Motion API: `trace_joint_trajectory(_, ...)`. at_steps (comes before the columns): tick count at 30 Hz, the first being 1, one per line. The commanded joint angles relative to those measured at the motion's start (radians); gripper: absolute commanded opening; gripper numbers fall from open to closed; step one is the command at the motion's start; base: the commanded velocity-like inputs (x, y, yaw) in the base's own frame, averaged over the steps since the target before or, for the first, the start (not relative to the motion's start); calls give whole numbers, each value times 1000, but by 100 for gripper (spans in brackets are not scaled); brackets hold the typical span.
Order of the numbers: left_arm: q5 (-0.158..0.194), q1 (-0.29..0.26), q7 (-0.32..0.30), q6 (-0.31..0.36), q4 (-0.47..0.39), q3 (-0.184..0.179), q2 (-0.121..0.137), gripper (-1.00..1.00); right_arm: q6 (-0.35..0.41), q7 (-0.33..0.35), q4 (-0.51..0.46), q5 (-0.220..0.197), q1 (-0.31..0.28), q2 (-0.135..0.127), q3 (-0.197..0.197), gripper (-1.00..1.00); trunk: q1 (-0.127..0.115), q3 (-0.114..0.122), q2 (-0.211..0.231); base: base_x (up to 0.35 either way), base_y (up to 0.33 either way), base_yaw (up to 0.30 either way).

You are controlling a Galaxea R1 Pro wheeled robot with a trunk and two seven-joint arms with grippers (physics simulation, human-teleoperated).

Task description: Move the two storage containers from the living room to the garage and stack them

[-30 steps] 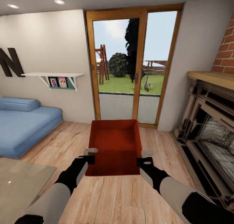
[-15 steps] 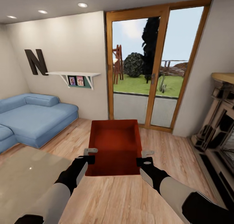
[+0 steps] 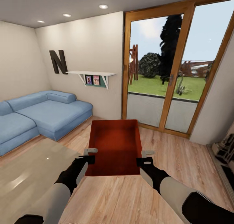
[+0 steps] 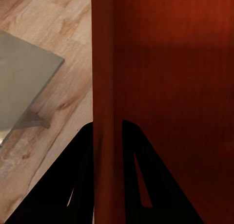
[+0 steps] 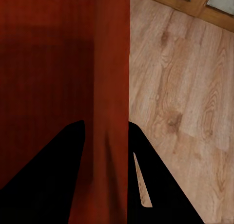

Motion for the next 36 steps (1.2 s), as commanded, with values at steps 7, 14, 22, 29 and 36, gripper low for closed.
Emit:
trace_joint_trajectory(7,6,-1,12,6,0,0,1,-100,7,-8,-4,22,-1,-1,-15,-100,1,-2,-2,0,0,300)
trace_joint_trajectory(14,6,-1,12,6,0,0,1,-100,7,-8,-4,22,-1,-1,-15,-100,1,-2,-2,0,0,300)
trace_joint_trajectory(22,6,-1,12,6,0,0,1,-100,7,-9,-4,22,-1,-1,-16,-100,1,-2,-2,0,0,300)
trace_joint_trajectory(29,6,-1,12,6,0,0,1,-100,6,-24,-4,22,-1,0,-15,-100,1,-2,-2,0,0,300)
trace_joint_trajectory(36,6,0,12,6,0,0,1,-100,6,-24,-4,22,-1,0,-15,-100,1,-2,-2,0,0,300)
